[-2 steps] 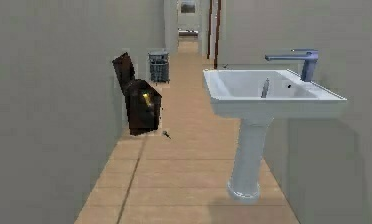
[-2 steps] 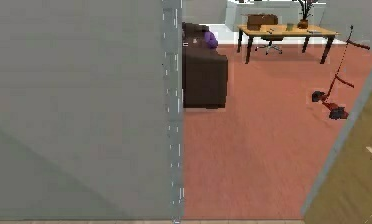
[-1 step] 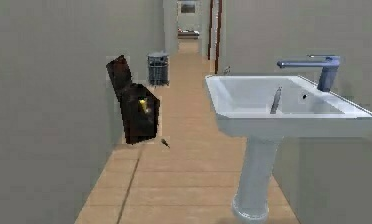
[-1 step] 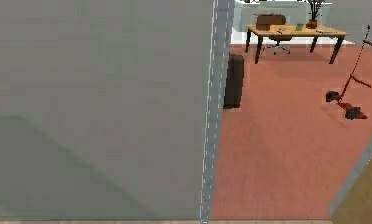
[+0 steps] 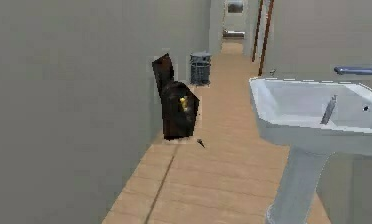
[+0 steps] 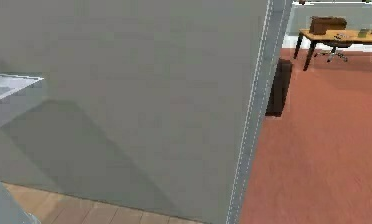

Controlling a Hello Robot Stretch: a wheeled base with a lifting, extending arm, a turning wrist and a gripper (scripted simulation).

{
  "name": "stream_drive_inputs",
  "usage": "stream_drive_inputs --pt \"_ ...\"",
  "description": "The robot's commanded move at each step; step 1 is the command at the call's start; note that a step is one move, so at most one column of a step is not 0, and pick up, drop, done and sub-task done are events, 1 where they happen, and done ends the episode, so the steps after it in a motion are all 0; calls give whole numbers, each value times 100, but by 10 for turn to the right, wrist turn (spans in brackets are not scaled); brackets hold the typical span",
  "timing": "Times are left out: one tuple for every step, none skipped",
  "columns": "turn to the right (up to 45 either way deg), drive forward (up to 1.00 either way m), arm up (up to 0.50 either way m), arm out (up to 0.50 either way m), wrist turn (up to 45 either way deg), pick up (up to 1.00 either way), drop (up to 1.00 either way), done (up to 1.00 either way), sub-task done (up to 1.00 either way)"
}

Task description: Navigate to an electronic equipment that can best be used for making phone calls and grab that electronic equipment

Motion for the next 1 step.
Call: stream_drive_inputs --pt "0 60 0 0 0 0 0 0 0"
